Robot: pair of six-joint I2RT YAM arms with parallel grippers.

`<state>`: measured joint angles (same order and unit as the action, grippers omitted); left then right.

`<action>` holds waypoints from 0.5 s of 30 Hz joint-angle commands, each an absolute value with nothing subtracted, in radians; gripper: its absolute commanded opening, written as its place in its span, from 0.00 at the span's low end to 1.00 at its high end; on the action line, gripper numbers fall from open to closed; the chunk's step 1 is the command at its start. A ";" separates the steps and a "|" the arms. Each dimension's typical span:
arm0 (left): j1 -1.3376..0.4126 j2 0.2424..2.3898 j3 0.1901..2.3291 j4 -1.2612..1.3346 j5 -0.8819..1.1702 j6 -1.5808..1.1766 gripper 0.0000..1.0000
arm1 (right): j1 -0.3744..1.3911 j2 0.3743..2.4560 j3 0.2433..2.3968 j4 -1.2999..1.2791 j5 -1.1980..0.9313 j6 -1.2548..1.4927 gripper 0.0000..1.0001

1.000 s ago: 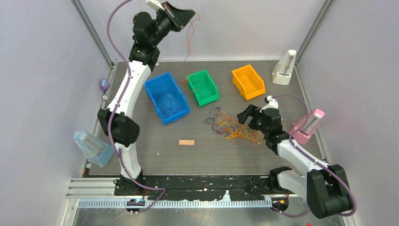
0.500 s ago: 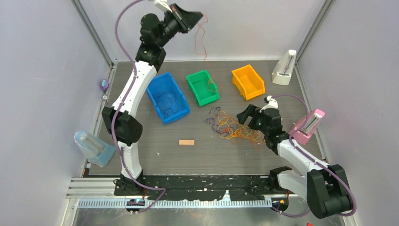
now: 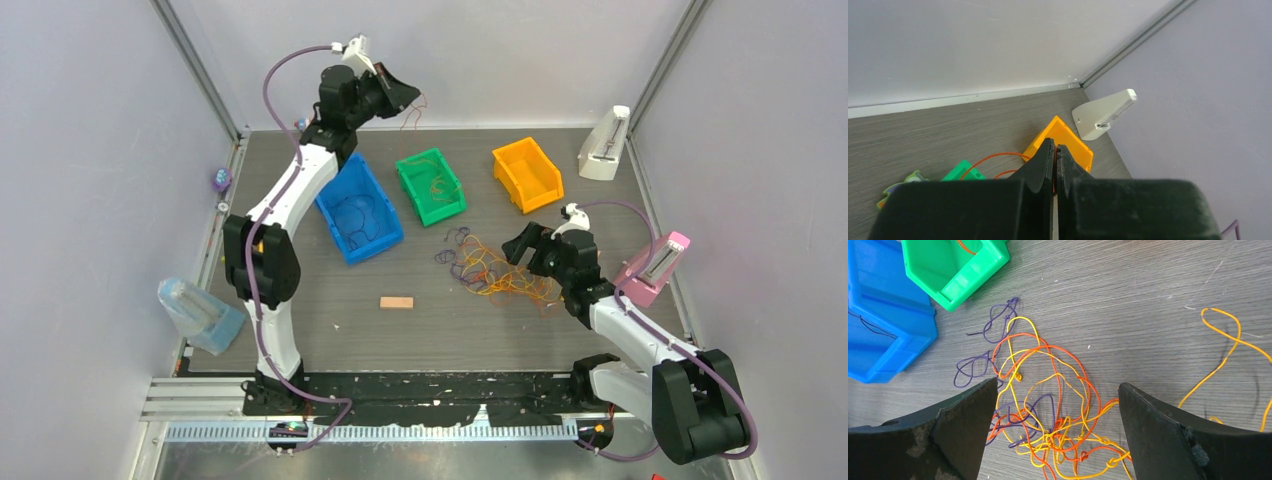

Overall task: Untangle the cables
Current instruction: Place the cable in the bin.

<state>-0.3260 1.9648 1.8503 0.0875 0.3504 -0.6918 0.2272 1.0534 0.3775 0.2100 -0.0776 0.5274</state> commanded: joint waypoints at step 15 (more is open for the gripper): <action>-0.399 2.042 1.771 -0.055 0.373 -0.670 0.00 | 0.227 1.088 0.433 0.273 -0.171 0.515 0.98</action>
<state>-0.3656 2.0121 1.6882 0.0120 0.3439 -0.6827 0.2272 1.0874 0.3908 0.2218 -0.1524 0.5243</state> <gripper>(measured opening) 0.005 0.975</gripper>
